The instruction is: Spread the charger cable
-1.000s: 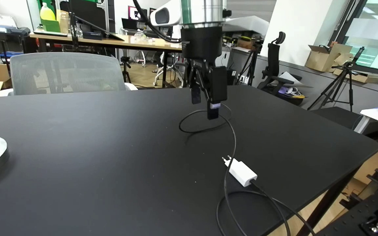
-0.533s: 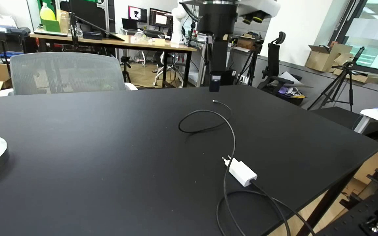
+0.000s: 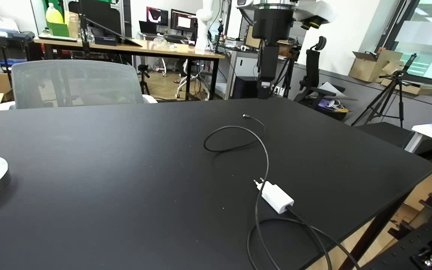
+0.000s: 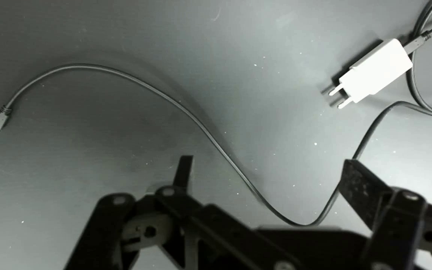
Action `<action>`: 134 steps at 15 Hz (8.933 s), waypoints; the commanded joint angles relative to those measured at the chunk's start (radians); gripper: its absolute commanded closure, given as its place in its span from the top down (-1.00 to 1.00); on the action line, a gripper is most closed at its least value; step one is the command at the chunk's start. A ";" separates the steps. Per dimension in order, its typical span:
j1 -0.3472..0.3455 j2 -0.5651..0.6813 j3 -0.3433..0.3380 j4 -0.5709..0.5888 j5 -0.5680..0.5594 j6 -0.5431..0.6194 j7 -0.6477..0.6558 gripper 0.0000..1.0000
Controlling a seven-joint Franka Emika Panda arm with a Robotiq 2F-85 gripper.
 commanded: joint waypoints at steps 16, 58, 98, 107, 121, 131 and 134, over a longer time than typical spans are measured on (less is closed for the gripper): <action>-0.134 0.234 -0.058 0.131 0.092 0.177 0.370 1.00; -0.031 0.767 -0.188 0.692 0.078 0.145 1.139 -0.38; -0.148 -0.130 -0.140 -0.381 -0.502 0.413 1.092 -0.96; -0.119 0.057 -0.132 -0.380 -0.531 0.610 1.215 -0.96; -0.102 0.139 -0.114 -0.379 -0.514 0.580 1.162 0.48; -0.101 -0.032 -0.081 -0.371 -0.402 0.426 1.109 0.99; -0.082 -0.088 -0.103 -0.349 -0.357 0.352 1.094 1.00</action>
